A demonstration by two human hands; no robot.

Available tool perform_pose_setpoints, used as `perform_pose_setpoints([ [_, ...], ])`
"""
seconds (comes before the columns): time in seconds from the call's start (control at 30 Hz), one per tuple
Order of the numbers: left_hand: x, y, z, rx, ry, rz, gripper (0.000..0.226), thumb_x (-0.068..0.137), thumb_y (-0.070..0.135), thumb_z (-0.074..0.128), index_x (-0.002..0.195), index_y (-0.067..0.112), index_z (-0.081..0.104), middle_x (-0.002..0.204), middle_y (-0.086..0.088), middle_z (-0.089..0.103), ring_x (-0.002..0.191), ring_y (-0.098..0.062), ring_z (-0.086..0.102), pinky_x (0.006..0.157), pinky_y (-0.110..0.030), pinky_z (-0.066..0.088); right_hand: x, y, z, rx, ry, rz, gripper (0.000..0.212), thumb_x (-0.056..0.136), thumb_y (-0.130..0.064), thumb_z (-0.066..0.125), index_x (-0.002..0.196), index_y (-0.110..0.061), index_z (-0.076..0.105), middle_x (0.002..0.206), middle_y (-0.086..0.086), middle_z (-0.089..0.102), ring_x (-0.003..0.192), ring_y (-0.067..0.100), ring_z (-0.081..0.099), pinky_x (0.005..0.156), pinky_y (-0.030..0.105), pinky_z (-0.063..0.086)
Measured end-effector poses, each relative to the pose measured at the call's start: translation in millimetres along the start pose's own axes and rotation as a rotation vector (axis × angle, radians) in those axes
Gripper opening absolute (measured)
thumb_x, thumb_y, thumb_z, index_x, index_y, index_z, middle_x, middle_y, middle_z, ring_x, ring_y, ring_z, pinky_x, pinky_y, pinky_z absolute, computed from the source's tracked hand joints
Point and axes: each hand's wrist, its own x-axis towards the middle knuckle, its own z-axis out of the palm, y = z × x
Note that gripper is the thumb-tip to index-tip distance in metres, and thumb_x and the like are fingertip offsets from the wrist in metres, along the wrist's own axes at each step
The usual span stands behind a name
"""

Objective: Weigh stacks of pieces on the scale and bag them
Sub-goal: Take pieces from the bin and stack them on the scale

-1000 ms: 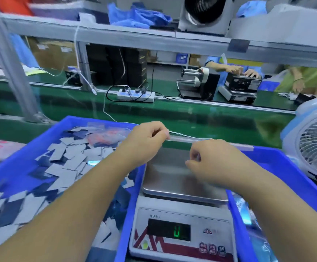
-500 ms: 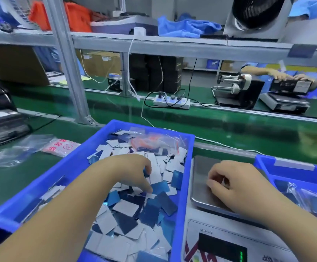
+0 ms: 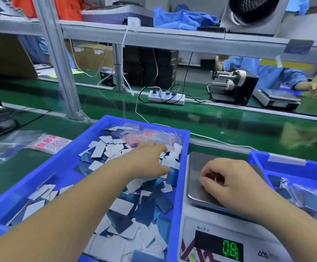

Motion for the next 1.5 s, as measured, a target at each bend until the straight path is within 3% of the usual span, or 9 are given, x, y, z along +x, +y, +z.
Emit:
perform_pose_setpoints([
  [0.2,24,14,22,0.032,-0.106,0.015,0.083,0.086,0.051,0.057,0.156,0.026,0.02,0.161,-0.007,0.023,0.149,-0.032,0.014,0.116,-0.051,0.024,-1,3,-2,0.008,-0.006,0.008,0.012,0.083,-0.041,0.056,0.077,-0.035,0.063,0.078,-0.016,0.062,0.082,0.001,0.054,0.067,0.015,0.042],
  [0.3,32,13,24,0.041,-0.123,-0.022,0.09,0.077,0.051,0.063,0.153,0.023,0.024,0.155,-0.01,0.027,0.145,-0.035,0.02,0.115,-0.052,0.03,-1,5,-2,0.009,-0.004,0.004,0.011,0.084,-0.041,0.057,0.079,-0.034,0.064,0.078,-0.015,0.063,0.082,0.001,0.055,0.067,0.016,0.042],
  [0.43,37,12,15,0.03,-0.169,-0.043,0.088,0.065,0.054,0.079,0.14,0.026,0.043,0.13,-0.001,0.045,0.118,-0.024,0.045,0.09,-0.04,0.048,-1,4,-1,0.035,-0.013,-0.007,0.01,0.085,-0.038,0.059,0.078,-0.033,0.064,0.078,-0.014,0.063,0.084,0.002,0.055,0.07,0.015,0.042],
  [0.53,34,13,7,-0.016,-0.219,-0.054,0.086,0.066,0.056,0.085,0.136,0.026,0.047,0.112,0.009,0.05,0.096,-0.017,0.05,0.062,-0.026,0.039,-2,5,-2,0.037,-0.023,-0.009,0.011,0.085,-0.039,0.058,0.079,-0.033,0.063,0.078,-0.015,0.062,0.083,0.001,0.055,0.07,0.016,0.043],
  [0.6,31,14,4,0.011,-0.251,-0.05,0.082,0.067,0.058,0.084,0.133,0.024,0.048,0.114,0.008,0.054,0.094,-0.016,0.051,0.057,-0.024,0.035,-2,5,-3,0.042,-0.022,-0.009,0.011,0.085,-0.039,0.057,0.079,-0.033,0.063,0.079,-0.016,0.063,0.083,0.001,0.055,0.071,0.017,0.043],
  [0.9,18,18,-2,-0.027,-0.26,-0.023,0.077,0.07,0.046,0.087,0.129,0.029,0.042,0.088,0.012,0.065,0.073,-0.006,0.062,0.058,-0.028,0.043,-2,3,-4,0.052,-0.019,-0.005,0.009,0.086,-0.035,0.06,0.08,-0.031,0.065,0.079,-0.014,0.064,0.083,0.002,0.055,0.071,0.016,0.043],
  [1.27,4,5,-31,0.082,-0.492,-0.036,0.078,0.071,0.041,0.088,0.137,0.041,0.046,0.117,0.002,0.066,0.088,-0.009,0.062,0.063,-0.024,0.044,-3,2,-6,0.037,-0.023,-0.022,0.008,0.087,-0.033,0.062,0.082,-0.03,0.067,0.078,-0.015,0.064,0.082,0.0,0.054,0.069,0.01,0.039],
  [1.43,1,6,-25,0.154,-0.527,-0.06,0.056,0.064,0.046,0.091,0.107,0.043,0.055,0.106,0.008,0.07,0.084,-0.009,0.065,0.06,-0.022,0.044,-2,2,-6,0.035,-0.045,-0.029,0.007,0.087,-0.032,0.062,0.083,-0.029,0.068,0.08,-0.013,0.065,0.082,0.002,0.056,0.071,0.013,0.041],
  [1.5,-1,9,-22,0.22,-0.497,-0.067,0.061,0.06,0.051,0.091,0.109,0.045,0.054,0.113,0.012,0.063,0.094,-0.015,0.062,0.066,-0.028,0.044,-3,2,-6,0.045,-0.05,-0.028,0.007,0.087,-0.031,0.062,0.082,-0.03,0.067,0.08,-0.014,0.065,0.082,0.002,0.057,0.071,0.014,0.042],
])
